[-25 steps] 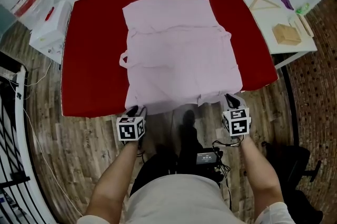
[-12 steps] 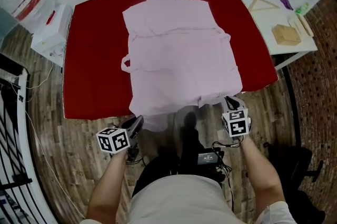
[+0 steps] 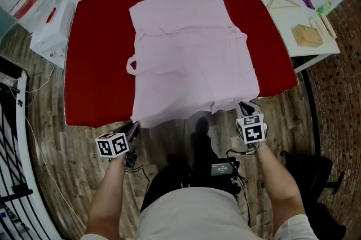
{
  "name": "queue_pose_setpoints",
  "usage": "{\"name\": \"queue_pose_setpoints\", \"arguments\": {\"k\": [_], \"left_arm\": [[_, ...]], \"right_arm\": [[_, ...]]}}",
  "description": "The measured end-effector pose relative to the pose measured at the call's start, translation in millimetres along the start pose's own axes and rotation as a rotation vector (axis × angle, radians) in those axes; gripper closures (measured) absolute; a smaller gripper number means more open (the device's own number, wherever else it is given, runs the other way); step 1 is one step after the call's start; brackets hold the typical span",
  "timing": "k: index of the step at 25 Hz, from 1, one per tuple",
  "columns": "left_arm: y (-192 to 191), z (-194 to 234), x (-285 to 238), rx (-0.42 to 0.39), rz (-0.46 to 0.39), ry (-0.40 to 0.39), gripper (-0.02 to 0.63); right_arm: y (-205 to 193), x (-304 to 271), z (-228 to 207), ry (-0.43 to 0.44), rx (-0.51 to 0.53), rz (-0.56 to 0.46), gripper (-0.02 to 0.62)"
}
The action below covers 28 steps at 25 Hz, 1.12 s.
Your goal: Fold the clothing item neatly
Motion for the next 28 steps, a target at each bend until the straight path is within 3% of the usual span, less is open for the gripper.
{"name": "queue_pose_setpoints", "arguments": {"k": [2, 6, 11, 19, 23, 28], "left_arm": [[-7.5, 1.4, -2.6, -0.025, 0.023, 0.004, 0.576], [-24.9, 7.1, -5.2, -0.079, 0.065, -0.008, 0.483], [-44.9, 14.3, -1.8, -0.148, 0.089, -0.016, 0.479], [-76.0, 21.3, 1.0, -0.171, 0.132, 0.05, 0.479], [-99.9, 7.0, -14.0, -0.228, 0.127, 0.115, 0.479], [-129.3, -23.7, -69.4, -0.258, 0.093, 0.144, 0.479]], "right_arm": [[0.5, -4.4, 5.7, 0.011, 0.003, 0.002, 0.566], [-2.5, -13.5, 9.7, 0.024, -0.003, 0.001, 0.566], [-22.8, -14.5, 3.5, 0.008, -0.033, 0.009, 0.566], [-76.4, -21.4, 5.5, 0.054, -0.123, 0.062, 0.565], [-95.9, -34.8, 17.9, 0.085, -0.088, 0.06, 0.565], [-103.1, -67.6, 30.4, 0.121, -0.024, 0.023, 0.563]]}}
Point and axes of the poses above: the fingertips, and each gripper's own axes: x backward along the fingers, z to its left, y out of its top, the point moved 4 cm from there along x, backward along the fingers, and after that the axes turned 9 degrees about x, right-handed, at the moved point
